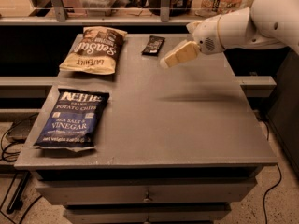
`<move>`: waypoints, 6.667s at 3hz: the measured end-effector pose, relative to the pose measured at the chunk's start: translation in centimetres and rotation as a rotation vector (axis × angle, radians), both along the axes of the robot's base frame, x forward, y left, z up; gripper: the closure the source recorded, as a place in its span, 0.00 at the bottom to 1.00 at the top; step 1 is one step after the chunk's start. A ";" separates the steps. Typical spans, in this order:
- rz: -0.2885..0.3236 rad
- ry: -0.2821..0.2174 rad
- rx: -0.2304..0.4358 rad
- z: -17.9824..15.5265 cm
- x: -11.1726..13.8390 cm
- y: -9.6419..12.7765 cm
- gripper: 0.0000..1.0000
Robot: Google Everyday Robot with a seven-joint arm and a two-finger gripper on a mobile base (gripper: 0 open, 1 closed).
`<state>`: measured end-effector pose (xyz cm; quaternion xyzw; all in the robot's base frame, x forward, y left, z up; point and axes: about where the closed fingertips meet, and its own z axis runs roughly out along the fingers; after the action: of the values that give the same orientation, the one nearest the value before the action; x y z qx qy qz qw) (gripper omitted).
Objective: Move rxbar chocolate near blue chip bag
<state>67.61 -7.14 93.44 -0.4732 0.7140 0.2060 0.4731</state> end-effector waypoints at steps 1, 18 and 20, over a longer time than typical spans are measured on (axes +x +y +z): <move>-0.029 0.008 0.017 -0.4 0.2 0.3 0.00; -0.285 -0.065 0.098 -2.9 12.8 6.8 1.00; -0.238 -0.039 0.113 -2.0 9.7 6.9 1.00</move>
Offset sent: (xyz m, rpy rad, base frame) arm 0.0627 0.0184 -0.0061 0.1384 -0.0907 -0.2556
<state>77.28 -0.24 91.46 -0.3615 0.7432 0.1788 0.5339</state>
